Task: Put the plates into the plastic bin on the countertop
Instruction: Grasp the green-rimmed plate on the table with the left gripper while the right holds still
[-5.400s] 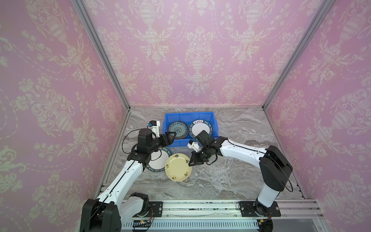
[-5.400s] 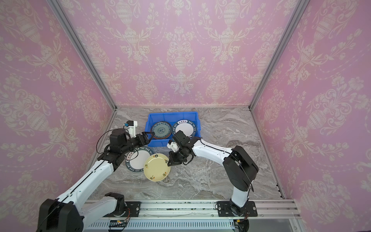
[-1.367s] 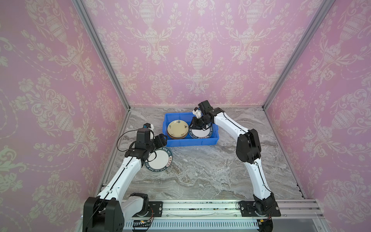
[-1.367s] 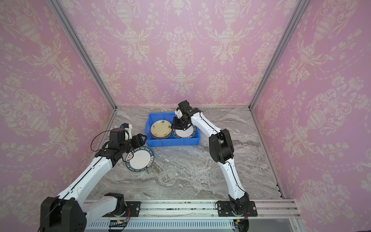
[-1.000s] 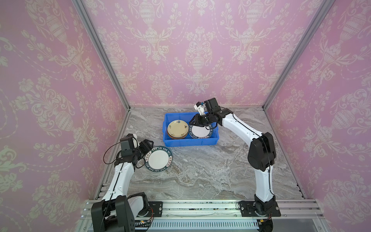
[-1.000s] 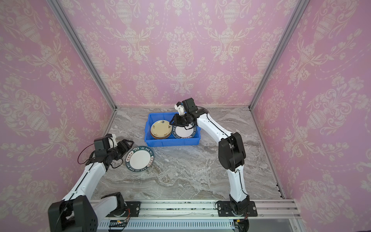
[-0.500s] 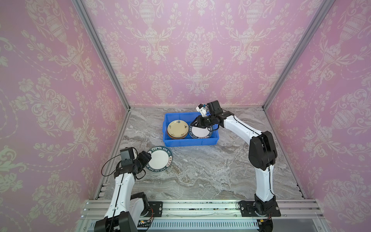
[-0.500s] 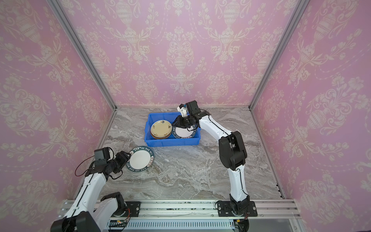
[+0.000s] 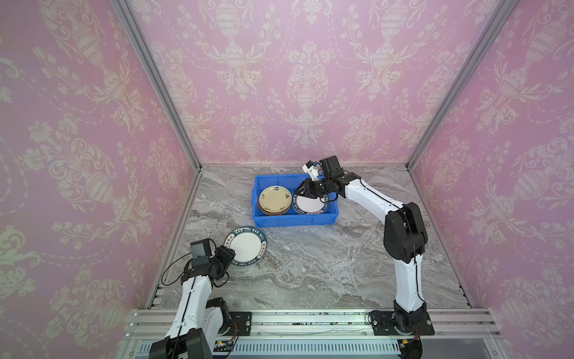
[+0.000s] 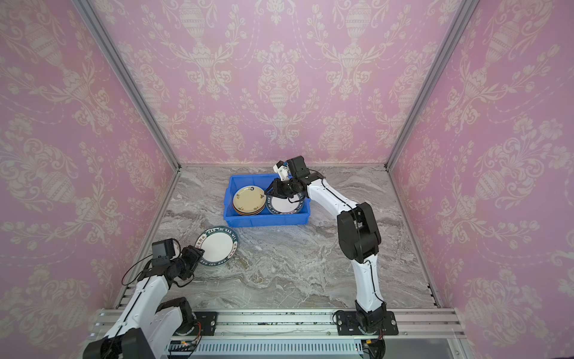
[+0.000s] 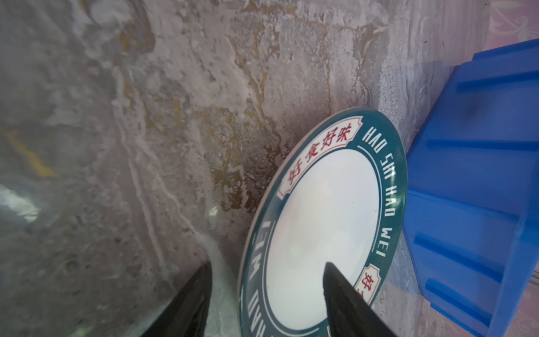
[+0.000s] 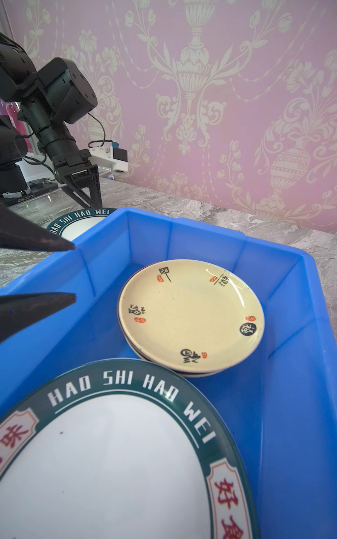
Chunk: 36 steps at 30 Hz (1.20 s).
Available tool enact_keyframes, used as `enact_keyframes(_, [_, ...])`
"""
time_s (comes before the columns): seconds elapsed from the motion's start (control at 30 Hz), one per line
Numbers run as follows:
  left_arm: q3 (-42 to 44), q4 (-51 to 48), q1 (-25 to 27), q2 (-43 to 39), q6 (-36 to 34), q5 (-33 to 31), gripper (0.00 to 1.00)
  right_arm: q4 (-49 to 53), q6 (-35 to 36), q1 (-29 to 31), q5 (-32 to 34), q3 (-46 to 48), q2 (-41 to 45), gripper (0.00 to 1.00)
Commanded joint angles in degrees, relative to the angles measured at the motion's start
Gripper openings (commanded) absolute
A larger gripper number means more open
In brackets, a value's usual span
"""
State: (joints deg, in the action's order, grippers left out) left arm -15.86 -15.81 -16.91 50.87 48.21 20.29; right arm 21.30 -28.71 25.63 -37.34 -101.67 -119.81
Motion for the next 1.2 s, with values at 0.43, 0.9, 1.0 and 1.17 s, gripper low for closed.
enact_keyframes(0.43, [6.4,5.2,-1.5,-0.4,4.2,0.8,0.36,1.6,-1.4,0.2,-1.0,-4.4,-1.8,0.25])
enact_keyframes(0.9, [4.3,-3.1,-1.7,-7.4,0.6,-1.7,0.22,2.5,-1.0,0.5,-1.6,-5.0,-2.1,0.25])
enact_keyframes(1.0, [4.3,-4.8,-1.7,-8.9,-0.8,-2.3,0.21,2.1,-0.7,0.6,-2.2,-3.9,-2.1,0.25])
enact_keyframes(1.17, [4.5,-4.4,-1.7,-9.4,-0.8,-2.5,0.26,0.1,-1.0,0.6,-2.7,-1.1,-1.3,0.25])
